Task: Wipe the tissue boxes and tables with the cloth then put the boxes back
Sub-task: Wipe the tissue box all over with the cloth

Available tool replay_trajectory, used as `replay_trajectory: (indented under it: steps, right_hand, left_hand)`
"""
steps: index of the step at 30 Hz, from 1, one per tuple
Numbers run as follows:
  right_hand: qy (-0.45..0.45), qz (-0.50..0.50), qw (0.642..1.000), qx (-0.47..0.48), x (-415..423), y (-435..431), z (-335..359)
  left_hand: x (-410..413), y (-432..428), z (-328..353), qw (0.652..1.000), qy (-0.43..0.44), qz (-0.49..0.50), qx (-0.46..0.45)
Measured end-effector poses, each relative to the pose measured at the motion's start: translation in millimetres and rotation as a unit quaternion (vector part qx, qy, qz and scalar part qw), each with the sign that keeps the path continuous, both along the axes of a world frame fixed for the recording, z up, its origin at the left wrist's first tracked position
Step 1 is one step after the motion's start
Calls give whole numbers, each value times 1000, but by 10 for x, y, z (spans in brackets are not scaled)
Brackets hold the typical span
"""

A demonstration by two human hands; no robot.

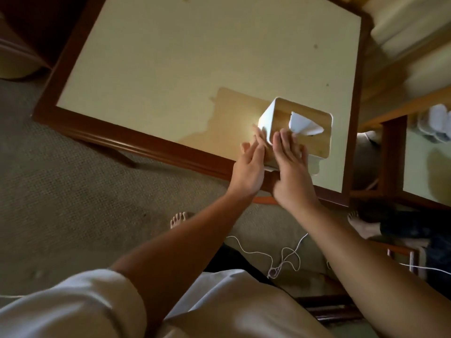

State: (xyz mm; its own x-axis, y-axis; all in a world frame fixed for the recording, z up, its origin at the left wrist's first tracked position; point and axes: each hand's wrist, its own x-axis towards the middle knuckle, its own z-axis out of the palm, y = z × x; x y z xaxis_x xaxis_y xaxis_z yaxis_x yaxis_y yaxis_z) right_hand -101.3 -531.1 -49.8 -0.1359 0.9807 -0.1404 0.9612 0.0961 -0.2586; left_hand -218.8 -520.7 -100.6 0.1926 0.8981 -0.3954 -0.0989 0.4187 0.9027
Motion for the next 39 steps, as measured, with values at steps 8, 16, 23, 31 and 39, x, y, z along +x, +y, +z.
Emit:
replay_trajectory:
  steps: [8, 16, 23, 31, 39]
  right_hand:
    - [2, 9, 1000, -11, 23, -2, 16]
    - [3, -1, 1000, -2, 54, -1, -74]
    - [43, -15, 998, -46, 40, 33, 75]
    - [43, -15, 998, -38, 34, 22, 32]
    - [73, -27, 996, -38, 47, 31, 88]
  left_hand:
    - [47, 892, 149, 997, -12, 20, -80]
    - [23, 324, 543, 992, -56, 80, -86]
    - [-30, 464, 233, 996, 0, 44, -73]
    - [70, 933, 382, 989, -110, 80, -60]
    - [-80, 119, 400, 989, -94, 71, -93]
